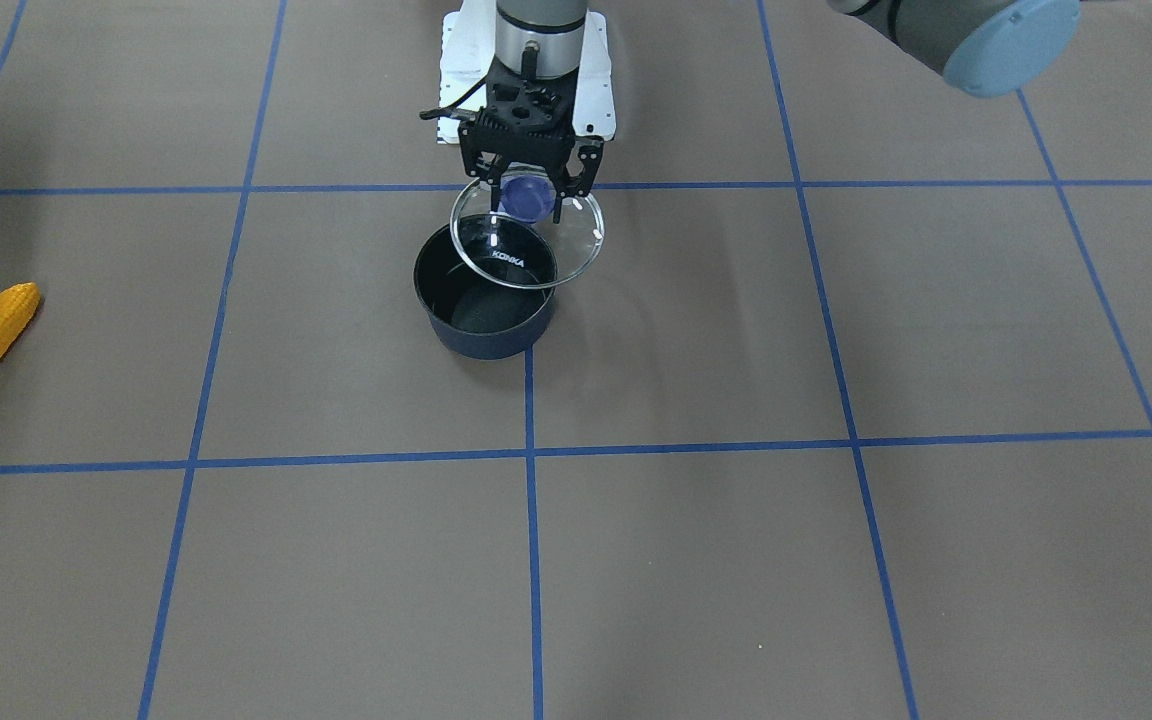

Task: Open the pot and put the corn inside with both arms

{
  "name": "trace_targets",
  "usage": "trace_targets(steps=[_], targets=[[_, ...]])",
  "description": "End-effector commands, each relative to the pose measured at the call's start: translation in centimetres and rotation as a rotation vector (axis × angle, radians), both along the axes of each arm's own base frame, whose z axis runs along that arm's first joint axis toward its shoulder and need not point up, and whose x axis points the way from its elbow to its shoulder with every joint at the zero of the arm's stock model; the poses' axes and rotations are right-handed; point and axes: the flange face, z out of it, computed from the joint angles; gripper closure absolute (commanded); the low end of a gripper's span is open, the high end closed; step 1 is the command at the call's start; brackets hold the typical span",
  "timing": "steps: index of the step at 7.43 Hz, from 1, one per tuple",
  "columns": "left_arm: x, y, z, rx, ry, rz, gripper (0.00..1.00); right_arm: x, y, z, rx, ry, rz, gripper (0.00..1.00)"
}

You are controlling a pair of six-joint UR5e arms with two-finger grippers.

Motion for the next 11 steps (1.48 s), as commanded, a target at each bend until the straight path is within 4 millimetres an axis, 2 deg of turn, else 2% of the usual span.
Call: trace_targets(steps=[1, 2, 4, 5, 6, 7, 8, 9, 11], targets=[[-11.8, -0.3, 8.2, 0.125, -0.067, 0.125, 1.00, 0.0, 0.0, 0.0, 0.001, 0.001, 0.001, 0.00], [-16.3, -1.2, 12.2, 0.132, -0.079, 0.184, 1.00, 0.0, 0.1, 0.2, -0.002, 0.002, 0.001, 0.00], [-24.0, -2.9, 22.9, 0.212, -0.091, 0.296, 1.00, 0.0, 0.2, 0.4, -0.003, 0.004, -0.001, 0.00], [-28.2, -3.7, 28.9, 0.242, -0.107, 0.345, 1.00, 0.0, 0.3, 0.4, -0.003, 0.005, -0.003, 0.00], [-31.5, -5.5, 35.1, 0.277, -0.117, 0.408, 1.00, 0.0, 0.4, 0.5, -0.004, 0.005, -0.004, 0.00], [-33.1, -6.7, 40.7, 0.286, -0.114, 0.436, 1.00, 0.0, 0.4, 0.5, -0.004, 0.005, -0.004, 0.00], [-33.4, -6.6, 45.5, 0.294, -0.115, 0.439, 1.00, 0.0, 0.4, 0.5, -0.005, 0.005, -0.003, 0.00], [-33.3, -6.7, 48.7, 0.332, -0.100, 0.430, 1.00, 0.0, 0.4, 0.5, -0.005, 0.006, -0.002, 0.00], [-33.1, -6.7, 52.2, 0.324, -0.101, 0.432, 1.00, 0.0, 0.3, 0.5, -0.005, 0.006, -0.002, 0.00]])
